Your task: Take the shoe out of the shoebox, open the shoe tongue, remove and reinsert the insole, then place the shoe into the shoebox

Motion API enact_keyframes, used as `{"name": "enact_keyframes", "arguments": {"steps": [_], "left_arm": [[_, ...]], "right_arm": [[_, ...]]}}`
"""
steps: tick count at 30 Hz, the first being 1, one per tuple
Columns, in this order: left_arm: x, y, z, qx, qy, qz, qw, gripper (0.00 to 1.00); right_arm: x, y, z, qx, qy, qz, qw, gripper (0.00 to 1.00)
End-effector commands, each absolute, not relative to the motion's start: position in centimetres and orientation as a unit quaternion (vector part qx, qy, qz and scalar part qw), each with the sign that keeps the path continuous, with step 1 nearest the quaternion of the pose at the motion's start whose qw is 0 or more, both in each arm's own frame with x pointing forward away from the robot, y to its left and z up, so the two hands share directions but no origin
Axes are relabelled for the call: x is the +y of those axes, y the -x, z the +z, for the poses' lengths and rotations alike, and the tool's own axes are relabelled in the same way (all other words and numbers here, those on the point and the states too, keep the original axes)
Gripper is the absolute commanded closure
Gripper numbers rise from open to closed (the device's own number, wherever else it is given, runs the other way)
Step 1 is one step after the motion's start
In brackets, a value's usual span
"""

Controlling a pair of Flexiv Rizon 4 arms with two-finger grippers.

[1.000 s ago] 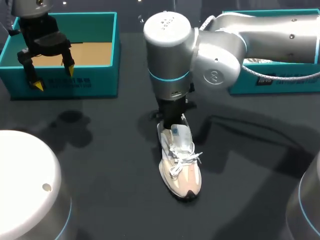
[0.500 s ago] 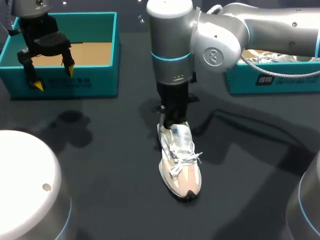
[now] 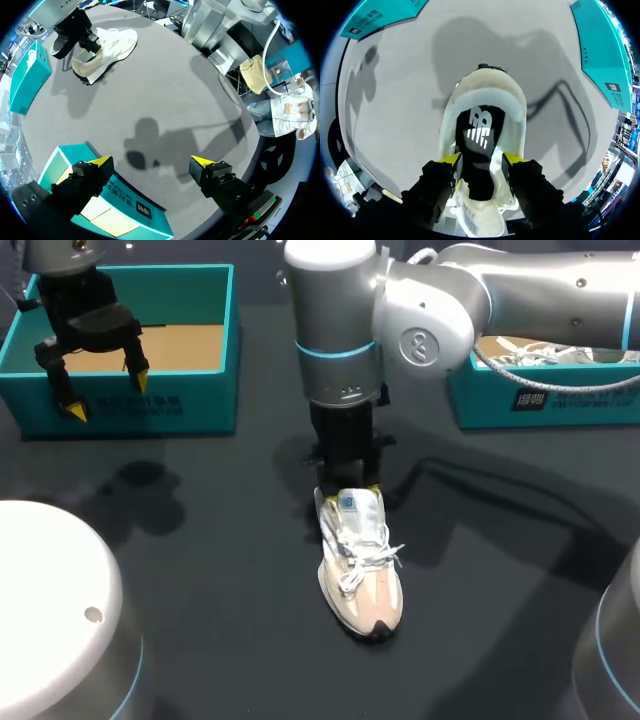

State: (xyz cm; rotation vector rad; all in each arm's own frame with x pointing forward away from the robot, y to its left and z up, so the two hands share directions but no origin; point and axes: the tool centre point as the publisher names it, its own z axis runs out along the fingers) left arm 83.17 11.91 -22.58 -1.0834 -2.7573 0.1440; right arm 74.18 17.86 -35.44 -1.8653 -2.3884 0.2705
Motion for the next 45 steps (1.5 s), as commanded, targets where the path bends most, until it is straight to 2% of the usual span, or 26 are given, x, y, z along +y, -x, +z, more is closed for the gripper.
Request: {"name": "enact_keyframes", "arguments": {"steps": [1, 3, 4, 21, 28, 30, 33, 37, 41, 45], "left_arm": [[12.0, -83.0, -22.5, -0.926, 0.364, 0.047, 0.087, 0.00], [12.0, -83.0, -22.5, -0.926, 0.364, 0.047, 0.087, 0.00], [12.0, -83.0, -22.5, -0.926, 0.364, 0.047, 0.087, 0.00], [12.0, -83.0, -22.5, -0.926, 0.364, 0.047, 0.087, 0.00], [12.0, -83.0, -22.5, -0.926, 0.364, 0.047, 0.087, 0.00], [12.0, -83.0, -22.5, -0.926, 0.364, 0.047, 0.087, 0.00], [12.0, -83.0, -22.5, -0.926, 0.364, 0.047, 0.087, 0.00], [12.0, -83.0, -22.5, -0.926, 0.364, 0.047, 0.087, 0.00], [12.0, -83.0, -22.5, -0.926, 0.364, 0.047, 0.087, 0.00], [12.0, -83.0, -22.5, -0.926, 0.364, 0.047, 0.087, 0.00]], "right_arm": [[17.8, -73.9, -35.4, -0.782, 0.614, 0.092, 0.051, 0.19], [17.7, -73.7, -35.4, -0.781, 0.615, 0.095, 0.054, 0.03], [17.6, -73.7, -35.4, -0.780, 0.616, 0.096, 0.055, 0.00], [17.1, -72.4, -34.3, -0.779, 0.621, 0.077, 0.045, 0.00], [16.8, -72.1, -34.2, -0.775, 0.626, 0.078, 0.045, 0.10], [16.7, -72.1, -34.1, -0.775, 0.625, 0.078, 0.046, 0.20], [16.8, -71.9, -34.0, -0.775, 0.626, 0.077, 0.046, 0.23], [16.9, -71.7, -34.0, -0.773, 0.627, 0.079, 0.046, 0.18], [17.1, -71.3, -33.9, -0.765, 0.637, 0.086, 0.044, 0.02], [16.9, -70.9, -33.7, -0.757, 0.646, 0.090, 0.041, 0.00]]}}
